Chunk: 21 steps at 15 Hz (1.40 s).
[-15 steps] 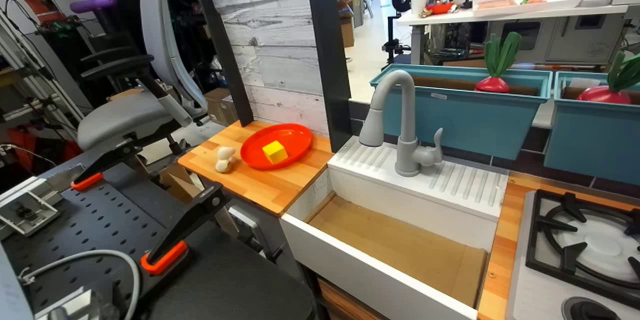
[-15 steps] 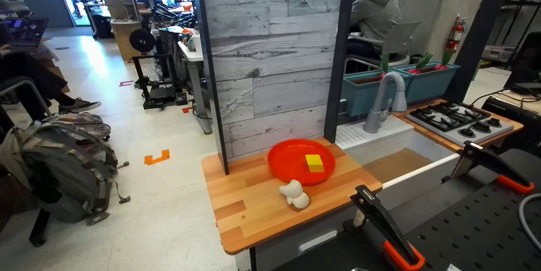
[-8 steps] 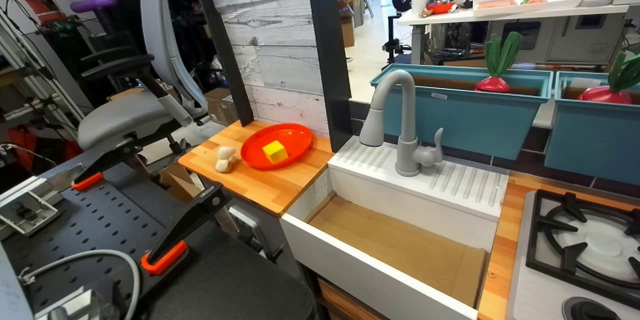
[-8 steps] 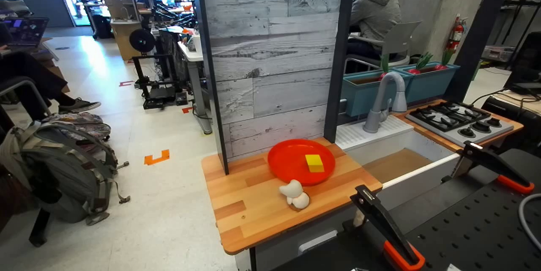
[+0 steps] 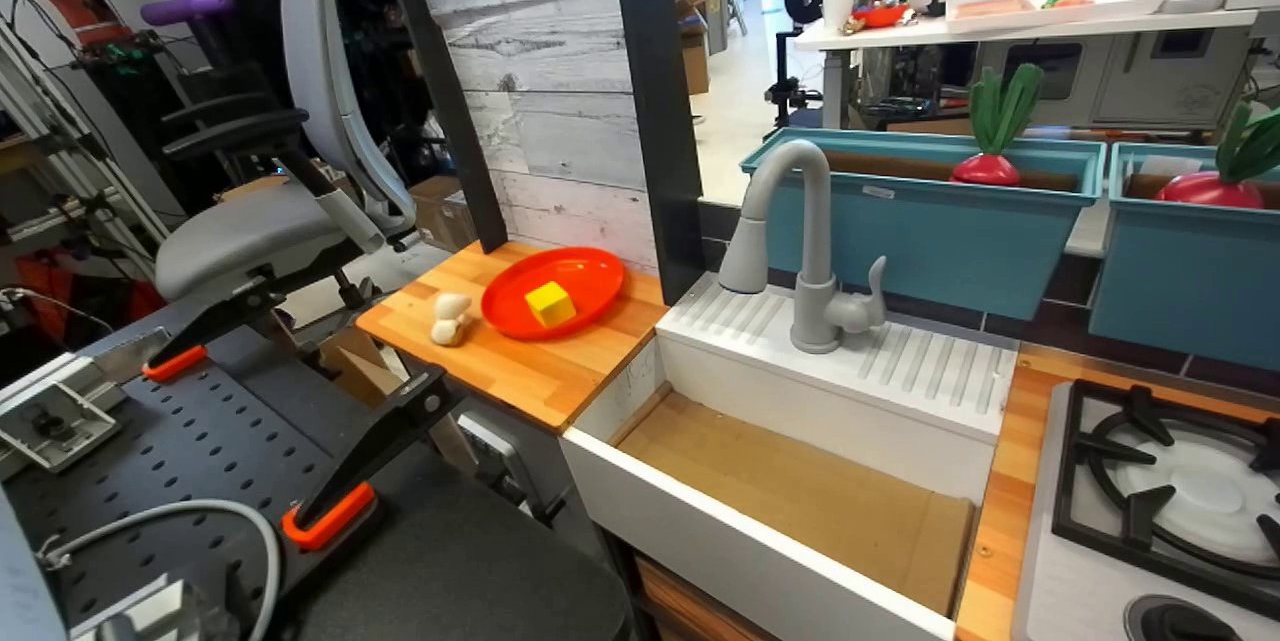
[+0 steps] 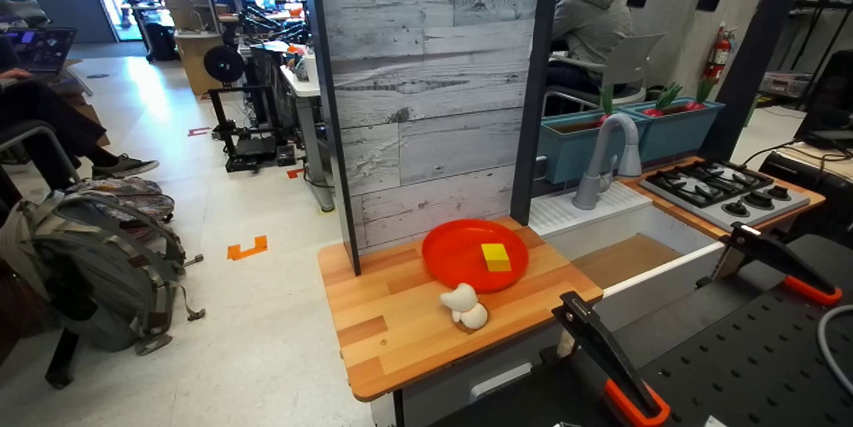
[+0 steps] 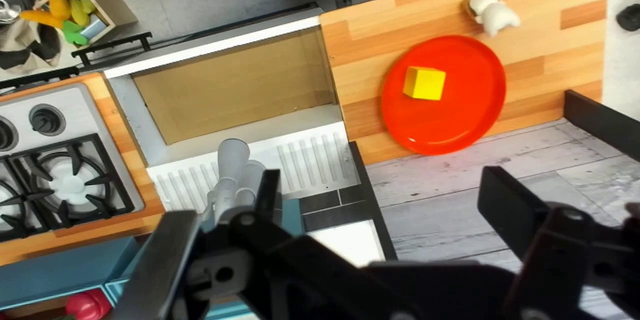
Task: Turn the tap faucet to the left
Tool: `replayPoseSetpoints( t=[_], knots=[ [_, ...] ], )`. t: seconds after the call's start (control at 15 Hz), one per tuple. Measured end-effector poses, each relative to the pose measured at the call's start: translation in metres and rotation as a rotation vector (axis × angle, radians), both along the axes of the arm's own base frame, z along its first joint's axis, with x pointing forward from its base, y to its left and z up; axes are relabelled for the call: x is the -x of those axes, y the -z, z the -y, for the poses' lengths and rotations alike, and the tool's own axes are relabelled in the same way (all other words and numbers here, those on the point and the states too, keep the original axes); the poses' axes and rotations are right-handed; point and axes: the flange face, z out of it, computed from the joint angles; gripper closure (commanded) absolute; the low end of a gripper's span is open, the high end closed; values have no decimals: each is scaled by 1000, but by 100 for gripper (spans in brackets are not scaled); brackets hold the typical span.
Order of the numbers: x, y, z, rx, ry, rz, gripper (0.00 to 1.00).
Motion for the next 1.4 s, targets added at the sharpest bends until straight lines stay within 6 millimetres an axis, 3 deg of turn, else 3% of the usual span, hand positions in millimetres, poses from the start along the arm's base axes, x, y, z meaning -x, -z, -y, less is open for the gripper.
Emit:
replayPoseSetpoints(
  t=[0.6,0.93,1.2,1.4],
  knots=[
    [-69,103,84,21,34,-113,0],
    [-96,154,128,37,105,-151,0],
    [-111,183,152,49,142,-165,0],
    [-122,198,156,55,146,-167,0]
  ],
)
